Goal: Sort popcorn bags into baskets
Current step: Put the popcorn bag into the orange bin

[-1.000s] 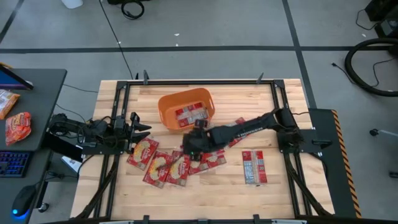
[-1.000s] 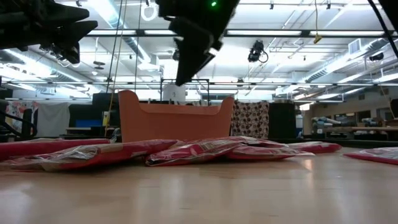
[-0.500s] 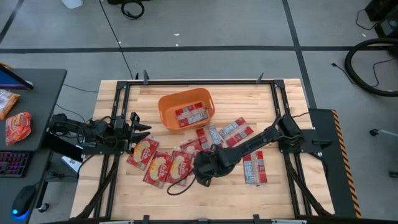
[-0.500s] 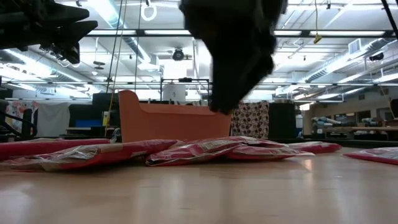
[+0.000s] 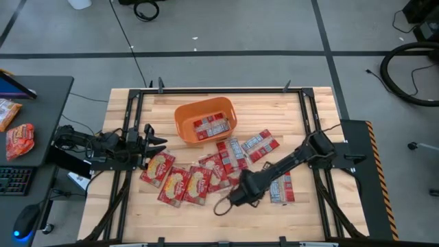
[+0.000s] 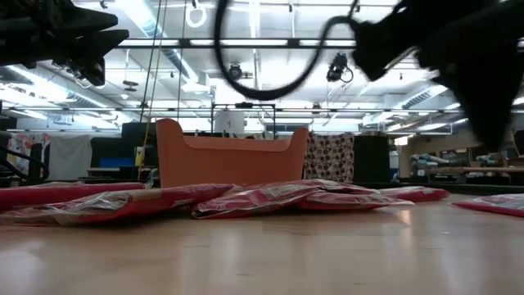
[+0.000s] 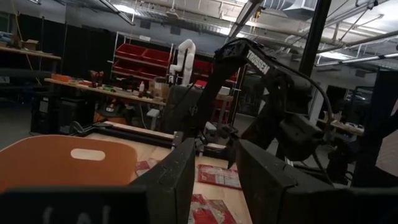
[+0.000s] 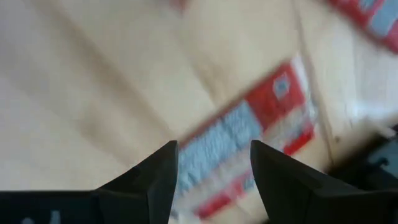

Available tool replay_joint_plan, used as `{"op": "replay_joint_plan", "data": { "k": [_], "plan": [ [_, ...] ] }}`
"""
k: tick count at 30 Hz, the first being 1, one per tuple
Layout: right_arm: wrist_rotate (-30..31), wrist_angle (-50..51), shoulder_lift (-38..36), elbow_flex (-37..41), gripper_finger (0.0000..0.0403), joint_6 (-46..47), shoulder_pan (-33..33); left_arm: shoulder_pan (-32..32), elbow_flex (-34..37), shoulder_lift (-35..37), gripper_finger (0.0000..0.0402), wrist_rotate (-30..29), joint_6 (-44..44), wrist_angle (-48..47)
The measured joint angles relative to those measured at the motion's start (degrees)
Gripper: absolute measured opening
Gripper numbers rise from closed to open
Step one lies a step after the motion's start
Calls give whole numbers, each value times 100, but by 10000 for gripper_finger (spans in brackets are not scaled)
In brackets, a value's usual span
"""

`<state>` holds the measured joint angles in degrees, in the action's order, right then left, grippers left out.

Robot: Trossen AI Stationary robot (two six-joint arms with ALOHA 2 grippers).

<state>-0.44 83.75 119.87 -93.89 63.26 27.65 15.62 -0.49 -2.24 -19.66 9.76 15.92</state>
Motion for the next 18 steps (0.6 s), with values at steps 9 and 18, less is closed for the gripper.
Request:
{"op": "replay_joint_plan", "data": {
  "k": [9,18],
  "plan": [
    [371,119,0,-2,206,-375,1323,0,0,0,123,0,20,-87],
    [653,-258,-9,249,206,675,2485,-1,-1,0,123,0,20,-85]
  ]
}}
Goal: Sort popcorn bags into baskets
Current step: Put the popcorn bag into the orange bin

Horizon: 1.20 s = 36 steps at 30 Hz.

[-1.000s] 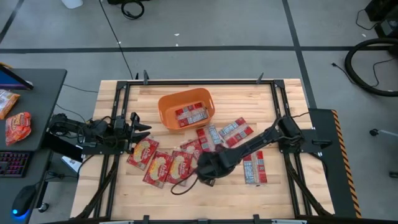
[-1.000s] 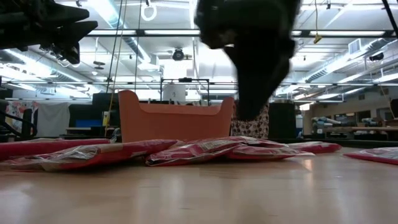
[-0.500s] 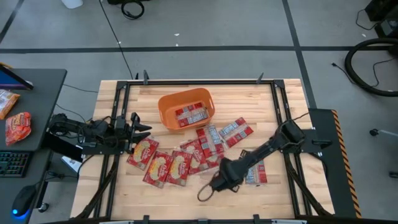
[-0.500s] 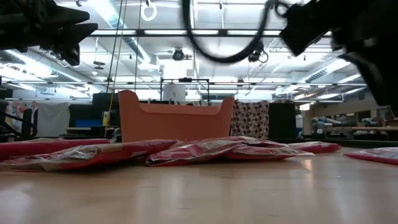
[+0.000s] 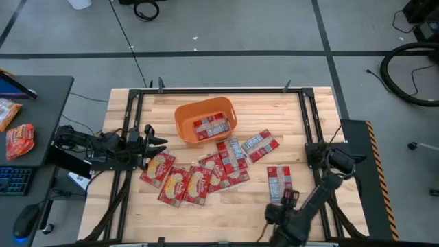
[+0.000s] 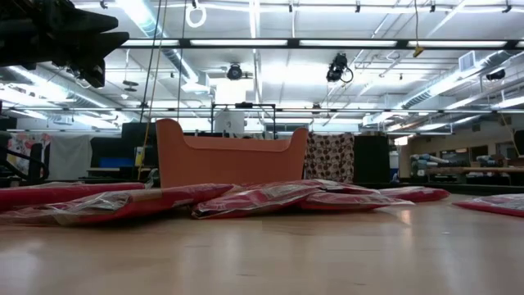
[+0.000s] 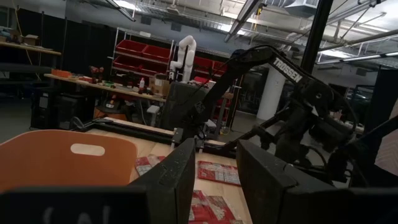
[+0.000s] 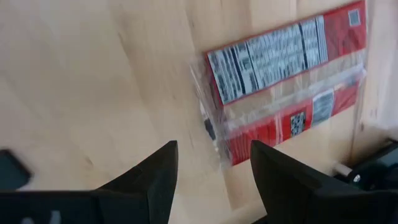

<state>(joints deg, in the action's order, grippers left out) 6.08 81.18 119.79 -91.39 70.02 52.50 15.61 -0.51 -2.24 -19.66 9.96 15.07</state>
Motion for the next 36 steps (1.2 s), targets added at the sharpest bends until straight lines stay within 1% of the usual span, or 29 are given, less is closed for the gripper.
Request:
{"op": "replay_joint_plan", "data": {
  "k": [3,7,17,22,26,31,35,36],
  "plan": [
    [113,-140,-2,280,206,181,232,-1,1,0,123,-2,0,2],
    [131,-554,0,681,206,196,387,1,-1,0,123,-2,-7,2],
    [185,-776,0,1430,201,348,351,0,1,0,123,-2,-11,2],
    [297,-890,-26,1530,187,344,357,1,1,0,123,-2,-14,2],
    [441,-932,-20,1536,150,299,366,0,1,0,123,-2,-15,0],
    [503,-834,19,1576,78,407,344,0,0,0,123,-2,-15,0],
    [477,-840,16,1534,16,727,287,-1,0,0,123,-2,-15,0],
    [452,-805,17,1469,10,739,255,0,1,0,123,-2,-13,0]
  ]
}}
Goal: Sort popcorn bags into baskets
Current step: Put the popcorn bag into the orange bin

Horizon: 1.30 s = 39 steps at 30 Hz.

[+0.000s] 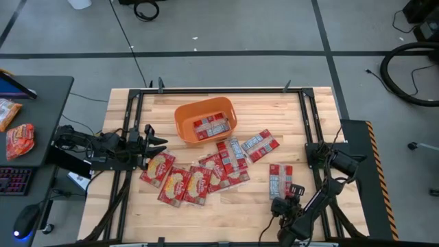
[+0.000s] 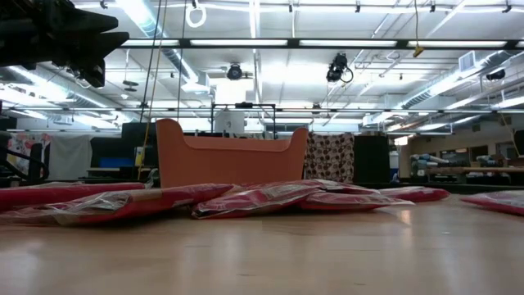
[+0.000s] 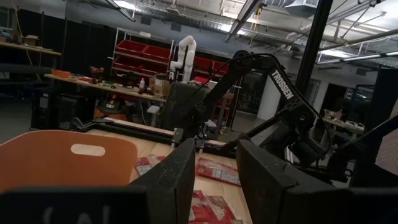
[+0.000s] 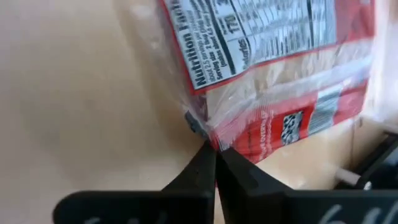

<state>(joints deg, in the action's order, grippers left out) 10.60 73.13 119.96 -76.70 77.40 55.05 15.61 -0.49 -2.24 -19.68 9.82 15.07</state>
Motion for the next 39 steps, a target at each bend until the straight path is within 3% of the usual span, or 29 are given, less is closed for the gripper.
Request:
{"op": "replay_joint_plan", "data": {
  "k": [5,12,21,39],
  "plan": [
    [90,676,-1,-620,19,-131,-262,-1,0,0,123,0,-4,0],
    [888,1695,-2,-1898,7,-607,-834,1,-1,0,123,0,1,2],
    [1386,1695,-35,-3071,5,-1455,-1980,0,-1,0,123,0,6,8],
    [2839,1412,-46,-5164,5,-3615,-3425,0,0,0,123,0,-2,7]
  ]
}}
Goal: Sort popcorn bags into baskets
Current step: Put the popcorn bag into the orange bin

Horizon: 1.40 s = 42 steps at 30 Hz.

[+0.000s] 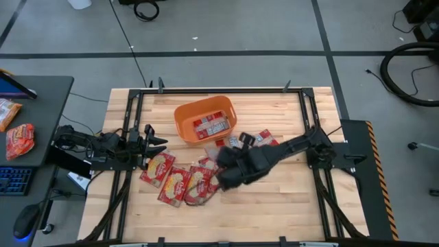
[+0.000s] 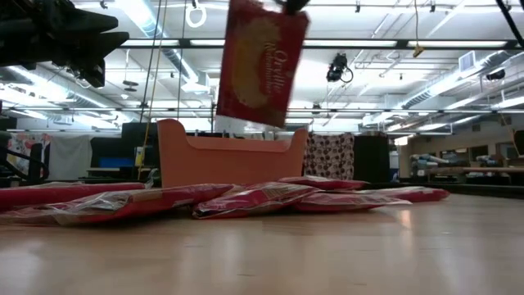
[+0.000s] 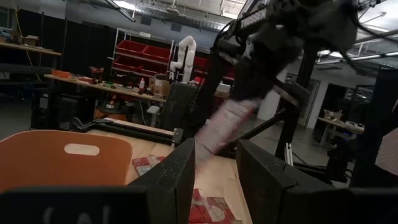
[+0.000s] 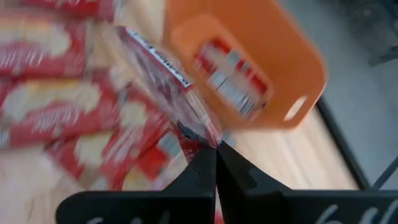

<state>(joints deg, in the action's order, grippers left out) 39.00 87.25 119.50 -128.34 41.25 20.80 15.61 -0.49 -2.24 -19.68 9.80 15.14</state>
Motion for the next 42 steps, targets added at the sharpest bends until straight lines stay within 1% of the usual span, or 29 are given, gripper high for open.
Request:
{"op": "replay_joint_plan", "data": {
  "k": [4,10,14,17,20,32,35,38,40,42],
  "plan": [
    [124,-435,-4,-43,5,-504,-374,-1,-1,0,123,0,0,0],
    [-23,-1168,-4,-43,6,-1057,-919,-1,0,0,123,0,0,0],
    [-234,-1701,-4,-43,6,-1312,-1255,-1,-1,0,123,0,-4,0],
    [-574,-2004,-4,-43,6,-1386,-1479,-1,0,0,123,0,-7,0],
    [-918,-2269,18,-10,6,-1298,-1671,-1,-2,0,123,0,-7,0],
    [-2291,-2664,304,1,5,-904,-2396,0,-1,0,123,0,-9,-2],
    [-2507,-2788,458,1,5,-638,-2514,-1,0,0,123,-2,-9,0],
    [-2786,-3136,621,1,6,-398,-2614,-1,-1,0,123,-2,-11,-4],
    [-2993,-3371,719,1,6,-373,-2667,-1,-1,-2,123,0,-11,-16],
    [-3054,-3476,808,1,6,-372,-2702,-1,0,0,123,-1,-11,-14]
  ]
}}
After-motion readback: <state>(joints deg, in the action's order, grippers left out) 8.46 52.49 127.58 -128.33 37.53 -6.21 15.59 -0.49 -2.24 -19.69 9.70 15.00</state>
